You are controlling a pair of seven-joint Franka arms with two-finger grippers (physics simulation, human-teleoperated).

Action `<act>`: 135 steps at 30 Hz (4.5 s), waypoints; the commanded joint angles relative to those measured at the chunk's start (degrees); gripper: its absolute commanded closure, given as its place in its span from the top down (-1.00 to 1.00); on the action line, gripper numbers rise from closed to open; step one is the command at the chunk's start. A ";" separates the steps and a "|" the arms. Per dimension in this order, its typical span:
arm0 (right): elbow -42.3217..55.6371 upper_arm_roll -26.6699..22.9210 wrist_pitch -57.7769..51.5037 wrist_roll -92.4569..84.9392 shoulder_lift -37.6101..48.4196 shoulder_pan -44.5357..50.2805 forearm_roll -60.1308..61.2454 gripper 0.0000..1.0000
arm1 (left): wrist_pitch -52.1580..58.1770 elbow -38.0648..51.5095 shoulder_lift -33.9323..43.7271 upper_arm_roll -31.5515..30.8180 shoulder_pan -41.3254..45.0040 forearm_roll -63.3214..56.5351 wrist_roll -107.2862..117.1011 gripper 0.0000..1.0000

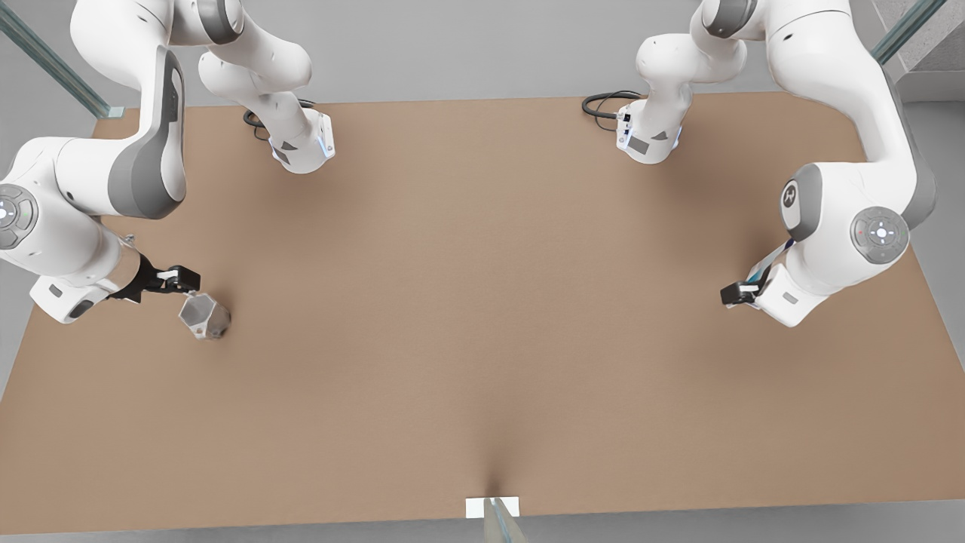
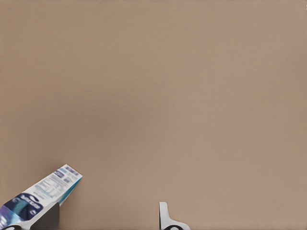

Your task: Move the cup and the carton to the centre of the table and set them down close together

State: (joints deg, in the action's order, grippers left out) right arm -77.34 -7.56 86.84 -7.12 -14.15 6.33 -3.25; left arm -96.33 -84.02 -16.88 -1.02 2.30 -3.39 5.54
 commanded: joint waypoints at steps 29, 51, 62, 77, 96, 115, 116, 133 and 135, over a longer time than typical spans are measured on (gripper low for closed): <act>-40.95 -9.67 42.71 -17.40 -1.84 -8.61 3.69 1.00 | -1.14 0.00 -1.05 2.16 -0.37 0.40 -1.58 1.00; -42.80 -11.87 48.78 -19.16 -10.10 -7.74 4.83 1.00 | -3.25 0.00 -1.23 4.53 -0.54 4.79 -5.18 1.00; -41.75 -11.87 48.17 -19.07 -11.25 -7.56 4.83 0.17 | -3.69 0.09 -1.67 4.44 -0.45 4.18 -5.18 1.00; -38.50 -11.87 44.30 -19.07 -12.39 -6.68 4.83 -0.57 | -3.96 0.09 -1.84 4.53 -0.63 4.79 -5.27 1.00; -21.19 -11.52 37.35 -19.07 -13.09 14.23 12.12 -0.57 | -3.96 0.09 -1.84 4.53 -0.63 4.79 -5.27 1.00; 23.82 -12.40 27.77 -8.88 -46.05 32.96 32.17 -0.57 | -3.96 0.09 -2.02 4.53 -0.72 4.79 -5.27 1.00; 23.91 -12.31 27.95 -8.88 -46.14 32.96 32.17 -0.57 | -3.96 0.09 -2.02 4.53 -0.72 4.79 -5.27 1.00; 24.96 -11.69 30.15 -8.35 -47.63 33.05 32.26 1.00 | 3.68 4.12 -0.61 6.72 -0.63 3.39 -13.59 1.00; 24.96 -11.78 29.97 -8.44 -47.28 32.96 32.26 1.00 | 8.34 6.07 0.27 12.35 -0.63 3.21 -22.21 1.00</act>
State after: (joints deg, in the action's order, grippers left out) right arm -52.38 -19.33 116.81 -15.56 -61.40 39.29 29.00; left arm -86.81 -78.30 -16.75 12.33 1.38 0.37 -19.46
